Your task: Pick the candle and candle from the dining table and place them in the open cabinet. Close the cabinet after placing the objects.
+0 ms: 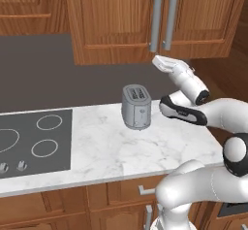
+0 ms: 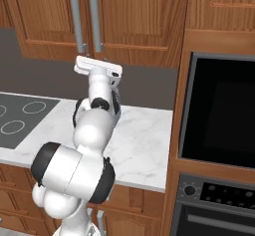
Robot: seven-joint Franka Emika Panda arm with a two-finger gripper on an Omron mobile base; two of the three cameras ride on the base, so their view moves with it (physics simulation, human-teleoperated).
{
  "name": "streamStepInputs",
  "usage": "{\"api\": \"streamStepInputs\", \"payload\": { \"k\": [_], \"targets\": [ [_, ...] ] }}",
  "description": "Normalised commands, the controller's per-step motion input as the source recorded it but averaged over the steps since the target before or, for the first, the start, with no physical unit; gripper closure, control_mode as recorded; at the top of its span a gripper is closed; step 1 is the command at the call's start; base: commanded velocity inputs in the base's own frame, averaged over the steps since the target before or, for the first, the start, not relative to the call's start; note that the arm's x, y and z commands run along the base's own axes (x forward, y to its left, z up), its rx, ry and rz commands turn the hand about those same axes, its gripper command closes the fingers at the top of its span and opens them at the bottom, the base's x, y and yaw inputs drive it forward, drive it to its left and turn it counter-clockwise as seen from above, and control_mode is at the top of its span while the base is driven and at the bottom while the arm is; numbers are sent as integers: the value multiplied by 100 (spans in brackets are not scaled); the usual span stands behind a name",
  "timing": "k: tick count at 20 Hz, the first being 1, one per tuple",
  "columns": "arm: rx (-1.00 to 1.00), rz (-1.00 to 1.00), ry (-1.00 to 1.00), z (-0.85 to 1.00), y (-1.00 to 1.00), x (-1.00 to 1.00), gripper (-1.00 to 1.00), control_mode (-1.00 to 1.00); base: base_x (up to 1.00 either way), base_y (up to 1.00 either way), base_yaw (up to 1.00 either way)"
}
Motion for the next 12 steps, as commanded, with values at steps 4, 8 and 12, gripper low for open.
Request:
{"api": "streamStepInputs", "payload": {
  "k": [4, 8, 12],
  "targets": [
    [-9, 8, 0, 6, 0, 96, -100, -100, 0, 0, 0],
    [-13, 3, 0, 11, 26, 87, -100, -100, 0, 0, 0],
    [-14, -2, 0, 2, 86, 56, -100, -100, 0, 0, 0]
  ]
}}
